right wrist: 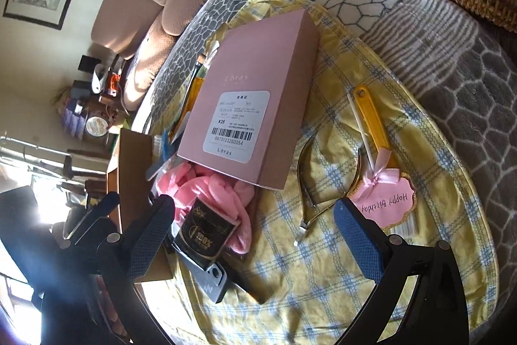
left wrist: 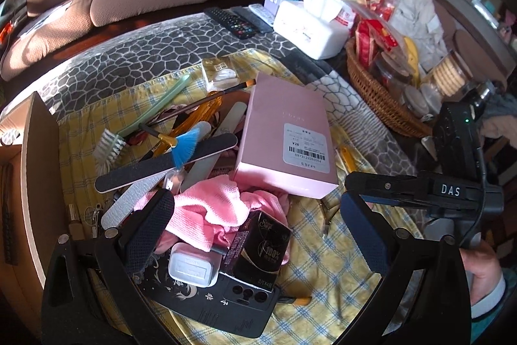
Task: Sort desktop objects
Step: 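Grasp the pink Ubras box with the right gripper and lift it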
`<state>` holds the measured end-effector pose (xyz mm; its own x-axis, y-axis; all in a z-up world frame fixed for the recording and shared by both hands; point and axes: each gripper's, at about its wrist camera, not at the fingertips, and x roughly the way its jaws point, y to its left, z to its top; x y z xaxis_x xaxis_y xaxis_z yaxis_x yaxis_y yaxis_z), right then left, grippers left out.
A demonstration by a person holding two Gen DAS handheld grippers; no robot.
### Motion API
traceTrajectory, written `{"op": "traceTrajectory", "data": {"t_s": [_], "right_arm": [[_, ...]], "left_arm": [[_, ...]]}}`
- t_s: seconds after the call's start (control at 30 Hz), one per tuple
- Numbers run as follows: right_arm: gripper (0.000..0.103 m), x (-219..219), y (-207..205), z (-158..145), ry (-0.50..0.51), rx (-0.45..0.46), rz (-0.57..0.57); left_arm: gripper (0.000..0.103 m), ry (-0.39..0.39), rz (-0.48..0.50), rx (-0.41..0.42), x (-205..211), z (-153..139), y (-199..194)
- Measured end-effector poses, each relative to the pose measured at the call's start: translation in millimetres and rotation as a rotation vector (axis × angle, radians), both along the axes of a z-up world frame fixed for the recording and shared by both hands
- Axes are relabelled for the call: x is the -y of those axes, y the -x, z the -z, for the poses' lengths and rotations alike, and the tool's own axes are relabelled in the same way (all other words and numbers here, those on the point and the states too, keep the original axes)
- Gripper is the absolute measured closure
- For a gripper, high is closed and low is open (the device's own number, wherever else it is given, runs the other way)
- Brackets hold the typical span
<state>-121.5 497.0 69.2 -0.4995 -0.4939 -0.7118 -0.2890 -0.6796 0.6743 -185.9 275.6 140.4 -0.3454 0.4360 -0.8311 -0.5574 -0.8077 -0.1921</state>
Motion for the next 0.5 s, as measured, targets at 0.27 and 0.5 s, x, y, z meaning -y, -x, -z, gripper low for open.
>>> {"op": "traceTrajectory", "data": {"t_s": [0.27, 0.5], "right_arm": [[0.021, -11.2, 14.4, 14.8, 0.055, -0.016, 0.050], [0.028, -19.5, 19.9, 29.6, 0.124, -0.039, 0.102]], "left_arm": [[0.008, 0.009, 0.026, 0.029, -21.9, 24.7, 22.5], [0.018, 0.037, 0.067, 0.027, -38.3, 39.1, 33.9]]}}
